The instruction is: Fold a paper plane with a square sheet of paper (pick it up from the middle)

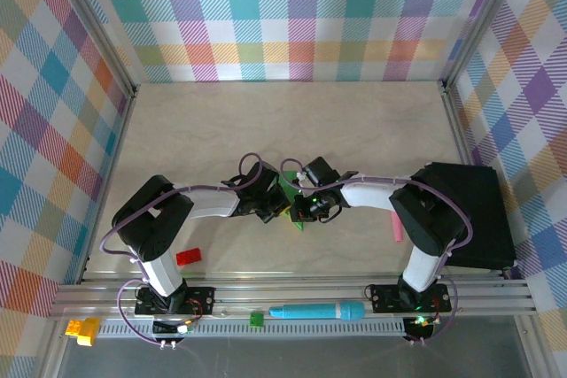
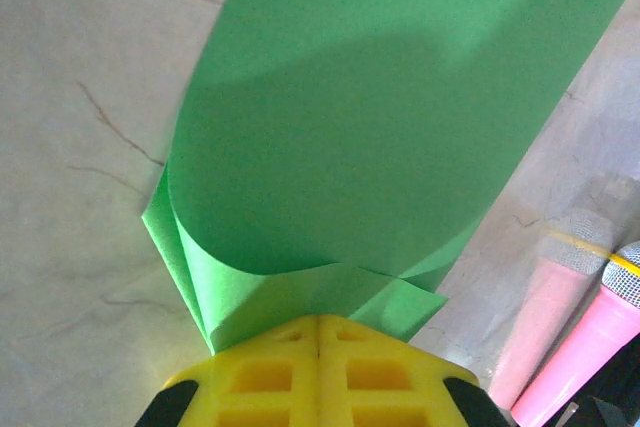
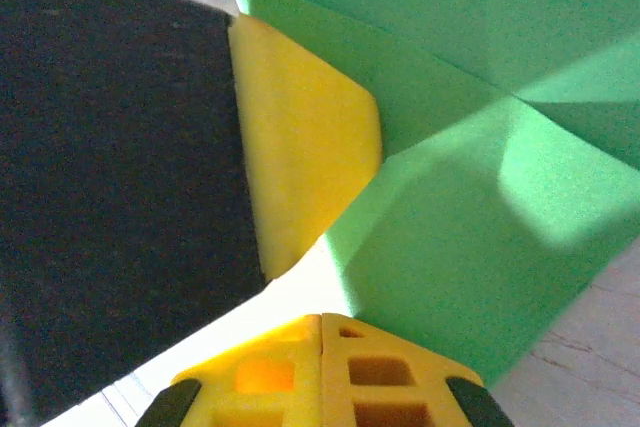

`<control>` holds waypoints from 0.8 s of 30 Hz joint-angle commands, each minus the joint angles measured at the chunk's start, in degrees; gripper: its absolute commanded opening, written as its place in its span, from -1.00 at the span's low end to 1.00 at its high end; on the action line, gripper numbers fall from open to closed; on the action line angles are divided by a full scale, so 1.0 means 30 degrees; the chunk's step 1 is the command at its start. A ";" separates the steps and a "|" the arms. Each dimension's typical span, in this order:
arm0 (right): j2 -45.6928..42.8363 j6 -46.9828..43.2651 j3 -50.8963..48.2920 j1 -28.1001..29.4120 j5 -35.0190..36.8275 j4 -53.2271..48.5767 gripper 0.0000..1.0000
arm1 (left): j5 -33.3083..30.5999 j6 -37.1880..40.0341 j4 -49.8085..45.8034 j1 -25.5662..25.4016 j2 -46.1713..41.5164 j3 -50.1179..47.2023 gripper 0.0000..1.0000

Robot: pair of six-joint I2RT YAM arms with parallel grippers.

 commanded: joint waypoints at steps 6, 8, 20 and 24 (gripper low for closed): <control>0.0362 0.0222 -0.0008 0.0015 0.0657 -0.0408 -1.00 | -0.0138 -0.0025 -0.0799 -0.0094 0.0536 -0.0165 -0.97; 0.0452 0.0239 -0.0026 0.0033 0.0656 -0.0429 -1.00 | -0.0138 0.0001 -0.0787 -0.0096 0.0536 -0.0120 -0.97; 0.0757 0.0254 -0.0293 0.0033 0.0676 -0.0748 -1.00 | 0.0253 0.0763 -0.0723 0.0075 0.0202 0.0497 -0.96; 0.0818 0.0227 -0.0359 0.0044 0.0978 -0.1052 -1.00 | 0.0315 0.1903 -0.1029 0.0236 -0.0546 0.1137 -0.92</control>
